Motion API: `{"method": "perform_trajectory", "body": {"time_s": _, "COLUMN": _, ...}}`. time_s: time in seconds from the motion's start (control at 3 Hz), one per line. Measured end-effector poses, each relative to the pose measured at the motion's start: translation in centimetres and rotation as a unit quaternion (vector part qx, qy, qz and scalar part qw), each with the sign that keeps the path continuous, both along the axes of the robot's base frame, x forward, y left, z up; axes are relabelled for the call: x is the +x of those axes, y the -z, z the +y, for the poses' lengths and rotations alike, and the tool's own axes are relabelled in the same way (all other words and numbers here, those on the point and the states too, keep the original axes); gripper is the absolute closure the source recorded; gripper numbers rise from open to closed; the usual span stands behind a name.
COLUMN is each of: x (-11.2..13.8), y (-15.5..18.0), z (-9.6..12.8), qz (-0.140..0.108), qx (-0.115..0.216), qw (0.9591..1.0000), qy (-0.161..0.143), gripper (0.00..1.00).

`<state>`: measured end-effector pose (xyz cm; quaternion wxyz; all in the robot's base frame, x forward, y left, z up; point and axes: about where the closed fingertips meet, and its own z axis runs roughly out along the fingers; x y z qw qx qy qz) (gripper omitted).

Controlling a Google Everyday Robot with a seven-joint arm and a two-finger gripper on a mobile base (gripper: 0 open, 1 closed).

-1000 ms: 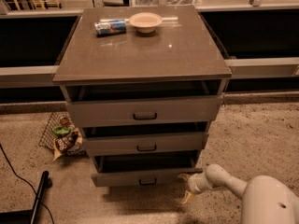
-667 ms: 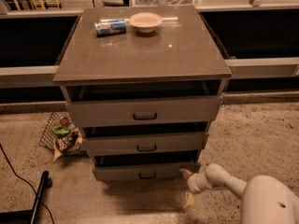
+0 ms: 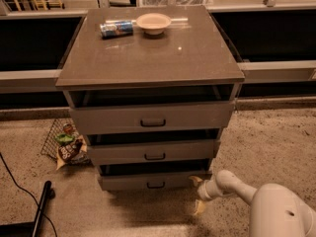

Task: Close bottom drawer

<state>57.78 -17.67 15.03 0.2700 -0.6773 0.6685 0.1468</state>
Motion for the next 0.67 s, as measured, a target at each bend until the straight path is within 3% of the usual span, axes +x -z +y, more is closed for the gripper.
{"method": "perform_trajectory", "body": {"time_s": 0.67, "x": 2.6, "y": 0.0, "z": 0.4, "qz": 0.0, "qx": 0.011, "qw": 0.9999, "qy": 0.002, "gripper": 0.0}}
